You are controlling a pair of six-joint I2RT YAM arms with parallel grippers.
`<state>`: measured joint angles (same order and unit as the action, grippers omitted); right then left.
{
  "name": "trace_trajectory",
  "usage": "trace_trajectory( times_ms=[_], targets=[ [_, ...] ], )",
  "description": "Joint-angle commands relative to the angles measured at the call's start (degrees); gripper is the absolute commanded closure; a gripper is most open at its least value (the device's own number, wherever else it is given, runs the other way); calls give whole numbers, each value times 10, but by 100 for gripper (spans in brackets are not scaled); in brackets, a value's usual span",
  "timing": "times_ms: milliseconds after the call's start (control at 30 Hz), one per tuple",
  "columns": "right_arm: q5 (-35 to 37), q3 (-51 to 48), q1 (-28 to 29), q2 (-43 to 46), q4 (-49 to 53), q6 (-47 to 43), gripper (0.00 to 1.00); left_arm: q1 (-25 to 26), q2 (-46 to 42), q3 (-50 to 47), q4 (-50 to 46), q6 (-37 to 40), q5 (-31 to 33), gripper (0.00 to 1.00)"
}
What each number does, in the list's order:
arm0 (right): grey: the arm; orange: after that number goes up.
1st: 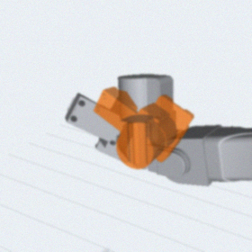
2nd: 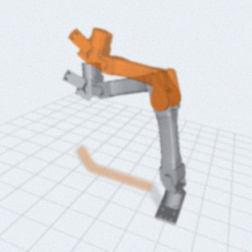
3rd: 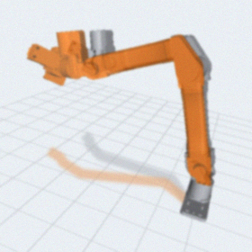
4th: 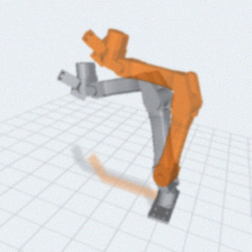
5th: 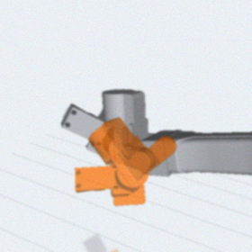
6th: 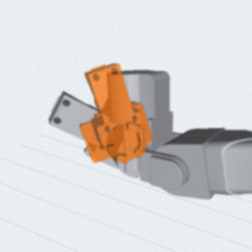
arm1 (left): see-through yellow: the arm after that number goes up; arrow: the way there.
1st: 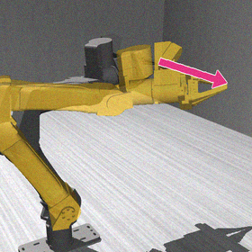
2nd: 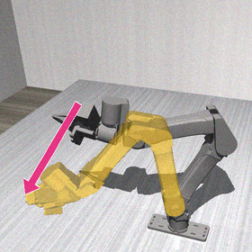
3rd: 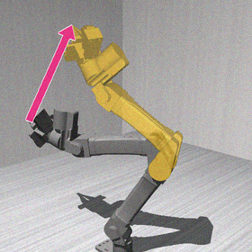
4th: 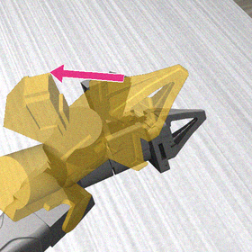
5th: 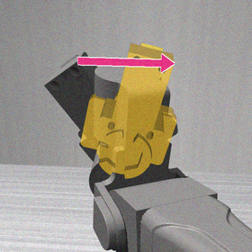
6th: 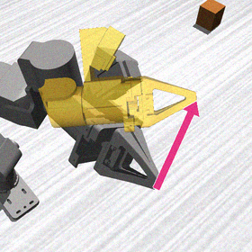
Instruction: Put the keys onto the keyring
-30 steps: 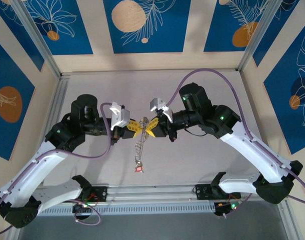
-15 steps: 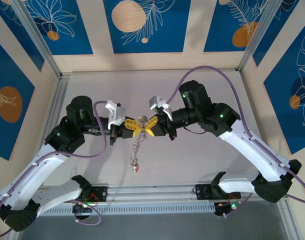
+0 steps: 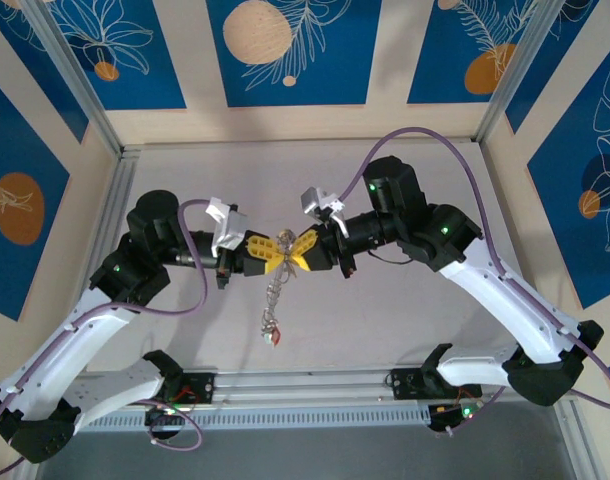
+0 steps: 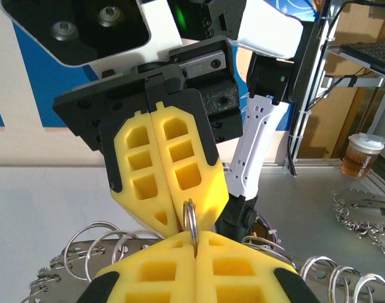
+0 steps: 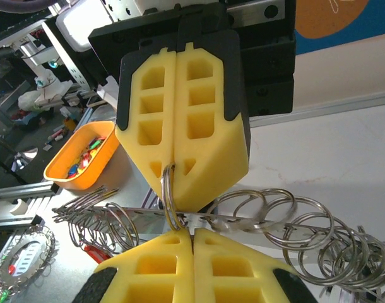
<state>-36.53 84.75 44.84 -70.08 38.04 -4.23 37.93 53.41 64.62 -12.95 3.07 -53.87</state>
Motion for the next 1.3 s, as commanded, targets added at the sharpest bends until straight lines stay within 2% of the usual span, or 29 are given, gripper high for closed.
trace_trajectory(
  times_ms=[0, 800, 1100, 1267],
  targets=[
    [16, -1, -5, -25, -20, 21, 100, 5, -14, 6, 77, -13, -51, 100],
    [4, 66, 20, -84, 1, 36, 100, 5, -14, 0, 76, -6, -93, 100],
    [43, 67, 11, -55, 5, 33, 100, 2, -16, 32, -53, 80, -58, 100],
    [33, 65, 7, -34, 4, 33, 100, -2, -16, 36, -75, 96, -40, 100]
  ],
)
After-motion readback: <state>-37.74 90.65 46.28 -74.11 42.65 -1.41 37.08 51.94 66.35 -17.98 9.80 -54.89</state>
